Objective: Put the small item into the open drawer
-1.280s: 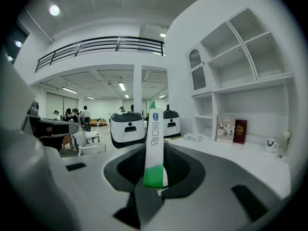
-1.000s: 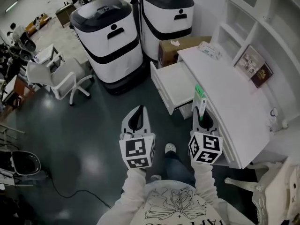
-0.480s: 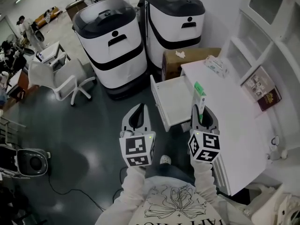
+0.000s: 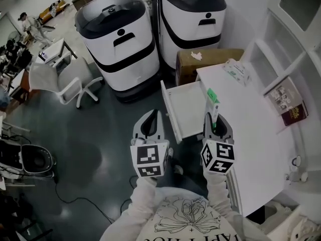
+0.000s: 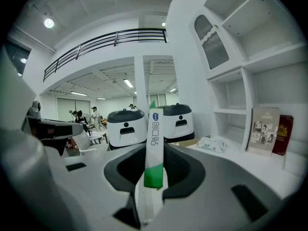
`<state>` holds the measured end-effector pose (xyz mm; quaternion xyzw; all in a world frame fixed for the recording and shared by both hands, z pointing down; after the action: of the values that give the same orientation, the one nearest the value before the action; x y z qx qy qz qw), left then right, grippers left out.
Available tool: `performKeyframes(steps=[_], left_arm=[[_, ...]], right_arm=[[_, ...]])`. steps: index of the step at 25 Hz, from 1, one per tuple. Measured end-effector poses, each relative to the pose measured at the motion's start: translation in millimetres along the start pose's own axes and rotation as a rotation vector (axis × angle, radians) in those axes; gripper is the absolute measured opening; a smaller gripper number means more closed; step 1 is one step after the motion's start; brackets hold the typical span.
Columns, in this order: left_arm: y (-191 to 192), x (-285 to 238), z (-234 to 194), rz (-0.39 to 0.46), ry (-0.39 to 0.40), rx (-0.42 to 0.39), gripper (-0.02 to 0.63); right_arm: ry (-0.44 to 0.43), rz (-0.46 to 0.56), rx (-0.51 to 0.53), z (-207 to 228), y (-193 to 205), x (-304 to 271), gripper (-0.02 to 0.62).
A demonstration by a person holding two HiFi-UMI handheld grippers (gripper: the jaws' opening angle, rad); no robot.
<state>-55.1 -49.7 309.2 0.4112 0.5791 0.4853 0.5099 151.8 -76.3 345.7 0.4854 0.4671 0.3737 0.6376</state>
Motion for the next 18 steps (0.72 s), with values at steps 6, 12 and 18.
performKeyframes(steps=[6,12,18], left_arm=[[9,-49,-7,-0.045,0.024,0.002,0.006],[15,-107,-14,-0.090,0.079,-0.003,0.006],[31,-159,-26,-0.146,0.127,-0.003,0.006]], right_arm=[[0.017,-0.045,-0.004,10,7,-42,0.092],[0.048,-0.079,-0.008,22,10,-91,0.092],[0.086,-0.146,-0.033,30,29,-135,0.092]])
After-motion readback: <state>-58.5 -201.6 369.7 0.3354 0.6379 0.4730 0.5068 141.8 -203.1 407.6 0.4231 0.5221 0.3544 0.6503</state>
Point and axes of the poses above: the fingertips, and each gripper's own axes: x backward along the fingers, z to its right, y out of its underside, the point moved 5 cm from there along x, backward along the fingers, and after that the axes turned 4 degrees about z, right-handed, at the moved point
